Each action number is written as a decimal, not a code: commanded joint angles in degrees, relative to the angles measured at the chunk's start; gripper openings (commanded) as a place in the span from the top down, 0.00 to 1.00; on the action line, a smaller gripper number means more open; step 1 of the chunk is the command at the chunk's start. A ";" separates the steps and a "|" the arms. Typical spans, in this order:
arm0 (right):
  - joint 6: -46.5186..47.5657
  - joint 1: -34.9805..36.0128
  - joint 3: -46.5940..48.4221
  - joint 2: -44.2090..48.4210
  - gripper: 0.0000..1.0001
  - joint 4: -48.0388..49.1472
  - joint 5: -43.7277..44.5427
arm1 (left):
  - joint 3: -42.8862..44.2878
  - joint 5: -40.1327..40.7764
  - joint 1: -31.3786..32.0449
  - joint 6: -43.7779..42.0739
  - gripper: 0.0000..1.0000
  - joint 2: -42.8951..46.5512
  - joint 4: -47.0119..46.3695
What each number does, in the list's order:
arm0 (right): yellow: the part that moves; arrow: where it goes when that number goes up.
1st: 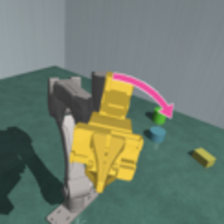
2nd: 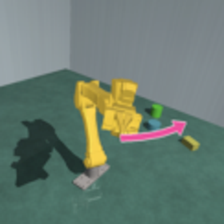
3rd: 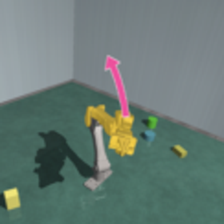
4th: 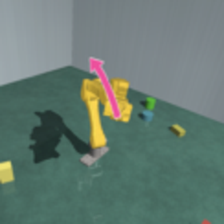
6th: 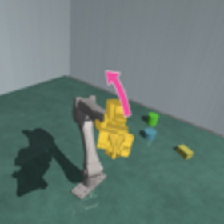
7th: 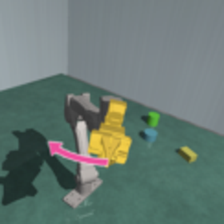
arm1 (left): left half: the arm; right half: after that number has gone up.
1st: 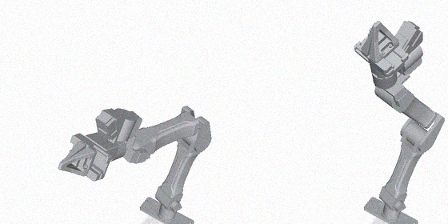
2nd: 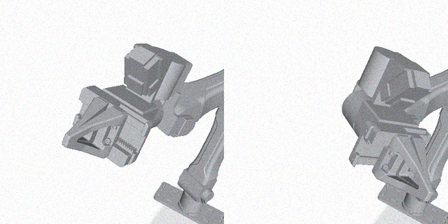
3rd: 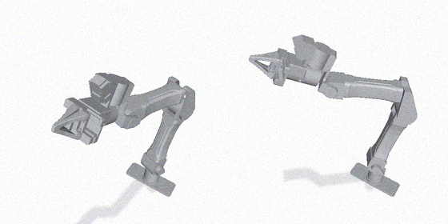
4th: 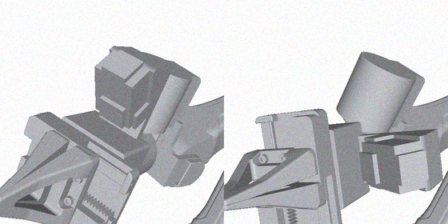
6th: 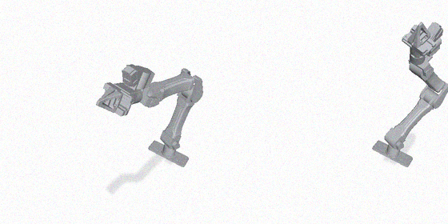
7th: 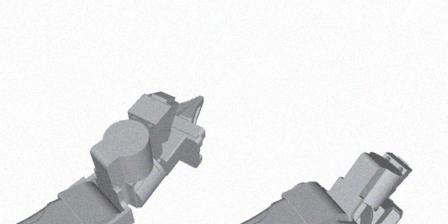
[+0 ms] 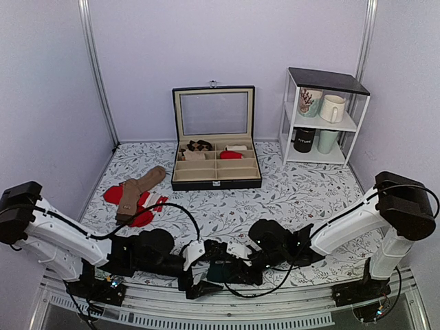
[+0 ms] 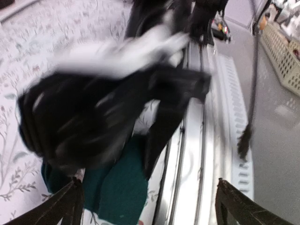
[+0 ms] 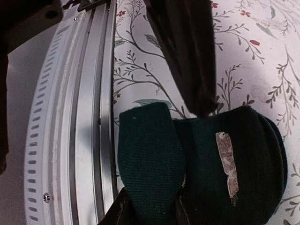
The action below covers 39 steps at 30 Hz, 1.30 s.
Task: Roll the socks
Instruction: Roll the sock at the center of the board.
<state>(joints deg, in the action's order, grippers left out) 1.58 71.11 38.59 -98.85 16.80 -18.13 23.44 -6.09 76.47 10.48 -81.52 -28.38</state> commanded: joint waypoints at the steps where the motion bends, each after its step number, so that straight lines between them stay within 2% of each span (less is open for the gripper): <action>1: -7.54 -3.45 1.33 -6.81 0.71 -9.14 -13.89 | -1.24 8.34 1.96 -8.97 0.01 3.55 0.95; 6: -8.77 -7.09 4.52 -9.05 0.71 -13.63 -20.58 | -1.94 8.94 2.17 -10.47 0.01 0.86 -0.14; 11: -7.72 -7.96 6.78 -10.96 0.71 -18.16 -22.47 | -2.05 10.09 2.28 -10.79 0.01 -4.03 -3.21; 15: -7.05 -8.25 8.13 -11.92 0.71 -19.97 -23.17 | -1.68 9.59 2.27 -11.16 0.10 -6.68 -5.42; 19: -6.95 -8.79 8.21 -12.60 0.71 -20.39 -23.38 | -1.02 8.17 2.28 -11.21 0.36 -8.41 -5.98; 21: -6.95 -8.96 8.24 -13.03 0.71 -20.45 -23.53 | -1.01 7.81 2.24 -11.09 0.42 -8.65 -6.53; 22: -6.87 -9.04 8.23 -13.10 0.71 -20.53 -23.53 | -1.03 7.72 2.23 -11.02 0.49 -8.66 -6.81; 23: -6.86 -9.13 8.32 -13.17 0.71 -20.55 -23.61 | -1.02 7.58 2.28 -10.90 0.62 -8.75 -6.93; 24: -6.86 -9.22 8.31 -13.21 0.71 -20.55 -23.57 | -1.08 7.51 2.26 -10.68 0.86 -8.75 -7.23; 25: -6.92 -9.31 8.32 -13.21 0.71 -20.69 -23.57 | -1.19 7.52 2.21 -10.53 0.96 -8.87 -7.67; 28: -6.86 -9.46 8.59 -13.44 0.71 -21.23 -23.55 | -1.07 7.32 2.28 -10.37 0.93 -9.91 -7.97; 29: -6.86 -9.42 8.72 -13.52 0.71 -21.33 -23.49 | -0.85 7.23 2.28 -10.41 0.94 -10.35 -7.78; 30: -6.86 -9.41 8.77 -13.44 0.71 -21.55 -23.34 | -0.59 6.97 2.27 -10.43 1.00 -10.82 -7.41; 32: -6.81 -9.42 9.15 -13.24 0.71 -22.09 -22.40 | -0.01 6.69 2.21 -9.68 1.00 -11.63 -6.14; 36: -7.01 -9.42 9.46 -10.43 0.56 -21.84 -18.23 | 0.83 6.15 1.80 -6.43 1.00 -12.59 -3.17; 37: -7.24 -9.41 9.12 -8.82 0.48 -21.12 -16.22 | 1.19 5.56 1.34 -5.31 1.00 -12.83 -1.89; 39: -7.59 -9.44 7.28 -4.25 0.41 -18.36 -12.04 | 1.96 3.94 0.33 -2.63 1.00 -13.29 1.01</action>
<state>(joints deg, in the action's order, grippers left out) -5.61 61.34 49.45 -106.98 2.37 -43.72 23.59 0.71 78.00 2.83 -92.47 -33.89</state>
